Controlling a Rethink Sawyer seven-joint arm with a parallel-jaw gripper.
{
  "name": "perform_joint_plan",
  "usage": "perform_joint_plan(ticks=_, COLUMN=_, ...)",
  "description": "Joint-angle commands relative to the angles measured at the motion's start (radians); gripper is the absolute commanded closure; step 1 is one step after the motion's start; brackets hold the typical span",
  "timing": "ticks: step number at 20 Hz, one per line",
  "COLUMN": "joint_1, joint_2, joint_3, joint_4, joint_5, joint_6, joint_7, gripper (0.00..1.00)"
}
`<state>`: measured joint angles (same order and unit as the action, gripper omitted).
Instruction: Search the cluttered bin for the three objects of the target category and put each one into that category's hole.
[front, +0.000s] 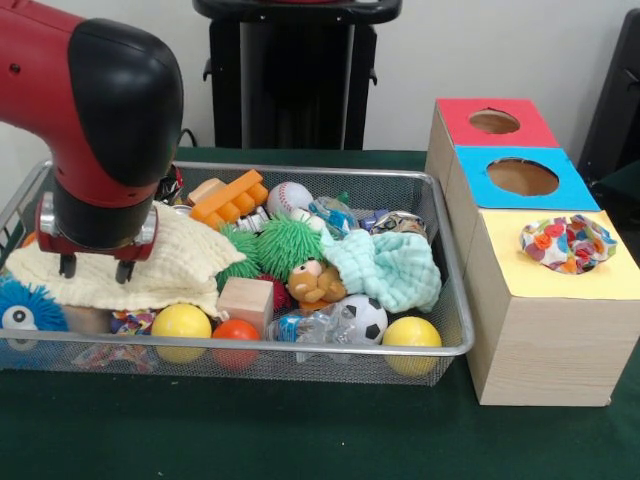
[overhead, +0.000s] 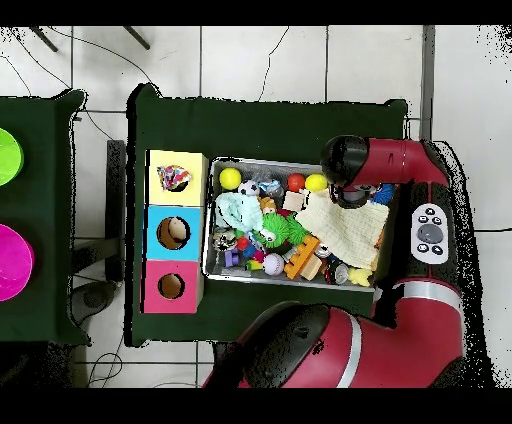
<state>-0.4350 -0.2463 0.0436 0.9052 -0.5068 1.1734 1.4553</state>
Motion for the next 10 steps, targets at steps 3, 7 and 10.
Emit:
perform_joint_plan(ticks=3, joint_1=-0.018, joint_2=-0.06, joint_3=0.133, joint_4=0.113, joint_5=0.073, joint_6=0.014, joint_7=-0.169, gripper=0.0)
perform_joint_plan(ticks=7, joint_1=-0.014, joint_2=-0.116, joint_3=0.157, joint_4=0.156, joint_5=0.112, joint_6=-0.04, joint_7=-0.135, gripper=0.0)
perform_joint_plan(ticks=10, joint_1=-0.006, joint_2=-0.149, joint_3=0.154, joint_4=0.178, joint_5=0.125, joint_6=-0.028, joint_7=-0.126, gripper=0.0)
